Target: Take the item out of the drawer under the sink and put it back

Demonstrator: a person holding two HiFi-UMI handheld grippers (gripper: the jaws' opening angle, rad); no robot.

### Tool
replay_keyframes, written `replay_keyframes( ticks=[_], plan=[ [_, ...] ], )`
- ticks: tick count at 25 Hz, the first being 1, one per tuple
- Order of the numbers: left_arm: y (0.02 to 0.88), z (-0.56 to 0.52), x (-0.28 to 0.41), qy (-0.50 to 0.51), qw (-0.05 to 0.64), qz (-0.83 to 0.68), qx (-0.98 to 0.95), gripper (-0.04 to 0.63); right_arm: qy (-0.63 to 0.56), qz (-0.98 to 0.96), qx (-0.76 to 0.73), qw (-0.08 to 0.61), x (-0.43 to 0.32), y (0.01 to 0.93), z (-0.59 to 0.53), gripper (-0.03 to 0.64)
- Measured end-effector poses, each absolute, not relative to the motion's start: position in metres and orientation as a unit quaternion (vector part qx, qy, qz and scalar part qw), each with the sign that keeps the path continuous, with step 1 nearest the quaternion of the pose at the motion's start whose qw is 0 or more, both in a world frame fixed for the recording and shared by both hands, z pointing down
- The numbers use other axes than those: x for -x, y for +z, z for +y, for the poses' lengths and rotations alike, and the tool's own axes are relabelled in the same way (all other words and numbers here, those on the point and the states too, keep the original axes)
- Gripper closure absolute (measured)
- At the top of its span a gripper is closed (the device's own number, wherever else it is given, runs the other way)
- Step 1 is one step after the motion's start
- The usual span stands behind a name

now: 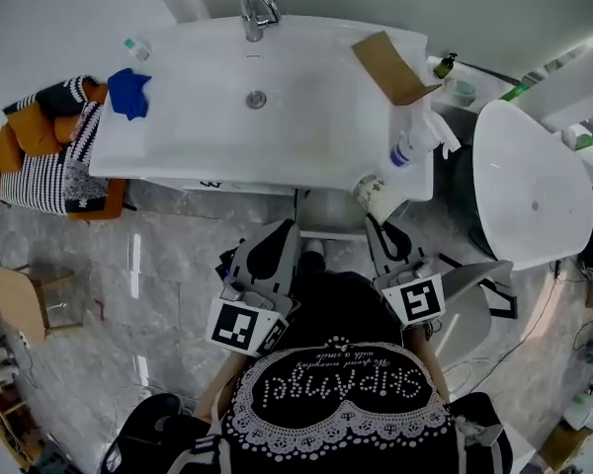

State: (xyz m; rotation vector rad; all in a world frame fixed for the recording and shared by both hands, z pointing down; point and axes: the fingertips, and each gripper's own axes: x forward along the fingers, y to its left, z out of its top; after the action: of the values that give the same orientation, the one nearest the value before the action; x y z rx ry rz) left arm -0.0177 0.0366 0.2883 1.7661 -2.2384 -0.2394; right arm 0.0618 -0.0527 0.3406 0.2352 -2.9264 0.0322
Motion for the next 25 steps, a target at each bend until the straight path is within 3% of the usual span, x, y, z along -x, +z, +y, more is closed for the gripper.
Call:
replay_keyframes(
  ticks=[25],
  plan=[
    [0.286,0.009,0.018,-0.027,0.122,-0.716,-0.687,0.591,0.024,-0.98,-0.167,0.104,-0.096,0.328,-0.062,0.592]
  ],
)
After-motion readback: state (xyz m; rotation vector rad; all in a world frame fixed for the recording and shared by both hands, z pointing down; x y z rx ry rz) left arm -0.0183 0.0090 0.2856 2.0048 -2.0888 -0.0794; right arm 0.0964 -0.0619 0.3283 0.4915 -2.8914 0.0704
